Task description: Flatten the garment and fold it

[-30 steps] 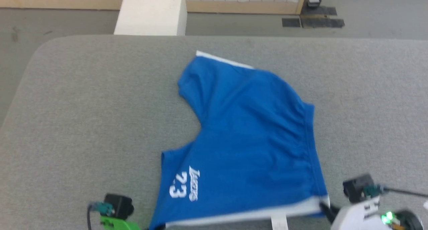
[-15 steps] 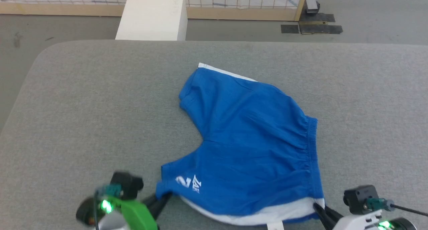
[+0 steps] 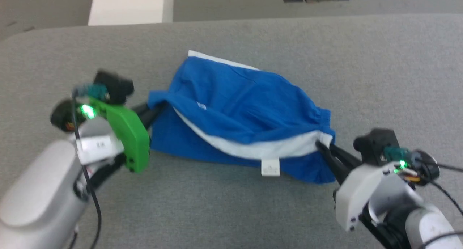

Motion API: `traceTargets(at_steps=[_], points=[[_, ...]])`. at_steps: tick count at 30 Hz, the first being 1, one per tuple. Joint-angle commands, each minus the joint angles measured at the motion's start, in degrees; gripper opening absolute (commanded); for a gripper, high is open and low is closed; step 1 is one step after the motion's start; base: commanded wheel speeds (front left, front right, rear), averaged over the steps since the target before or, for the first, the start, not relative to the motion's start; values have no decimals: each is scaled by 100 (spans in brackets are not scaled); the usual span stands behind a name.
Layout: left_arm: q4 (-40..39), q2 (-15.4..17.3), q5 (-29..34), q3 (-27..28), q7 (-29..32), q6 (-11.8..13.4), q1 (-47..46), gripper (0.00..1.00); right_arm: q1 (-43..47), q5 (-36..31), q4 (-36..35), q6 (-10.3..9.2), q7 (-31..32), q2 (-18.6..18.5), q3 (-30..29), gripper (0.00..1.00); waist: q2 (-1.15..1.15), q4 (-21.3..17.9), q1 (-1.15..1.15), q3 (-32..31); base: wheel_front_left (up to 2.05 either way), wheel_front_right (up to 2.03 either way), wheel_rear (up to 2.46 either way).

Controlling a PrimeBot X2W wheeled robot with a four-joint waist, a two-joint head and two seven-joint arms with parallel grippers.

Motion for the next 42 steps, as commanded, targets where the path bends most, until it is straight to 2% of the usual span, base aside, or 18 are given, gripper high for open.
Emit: traceTargets(at_steps=[1,10,19,26,37,38,39,40,41,42], points=[[119,80,-40,-7,71,-31,-287,0,-239,53,79,-10,-3,-21,48,0,0,-273,0,380,0,0,0],[1093,232,-189,-227,388,-67,-1729,0,-1428,90,814,-10,-231,191,148,0,0,-629,0,1063,0,0,0],[2036,345,-250,-455,645,-69,-2662,0,-2058,17,1431,-10,-412,551,126,0,0,-984,0,1575,0,0,0],[2631,326,-198,-596,922,-70,-3029,0,-2314,-74,1811,-10,-479,743,59,0,0,-1236,0,1786,0,0,0],[2976,359,-514,-995,1677,-65,-2961,0,-2554,142,2142,-10,279,804,210,0,0,-1336,0,1799,0,0,0],[2981,334,-558,-984,1690,-60,-2945,36,-2544,154,2136,-10,336,804,207,0,0,-1321,0,1776,0,0,0],[2965,303,-590,-977,1667,-60,-2930,100,-2533,171,2109,-10,361,804,204,28,0,-1298,0,1746,0,0,0],[2949,280,-617,-965,1636,-60,-2917,100,-2519,184,2088,-10,374,804,212,86,0,-1281,0,1723,0,0,0],[2919,248,-632,-947,1556,-59,-2898,100,-2489,198,2067,-10,370,805,202,100,0,-1253,0,1676,0,0,0],[2875,232,-609,-945,1460,-59,-2890,100,-2462,199,2038,-10,344,805,188,100,0,-1228,0,1639,0,0,0]])
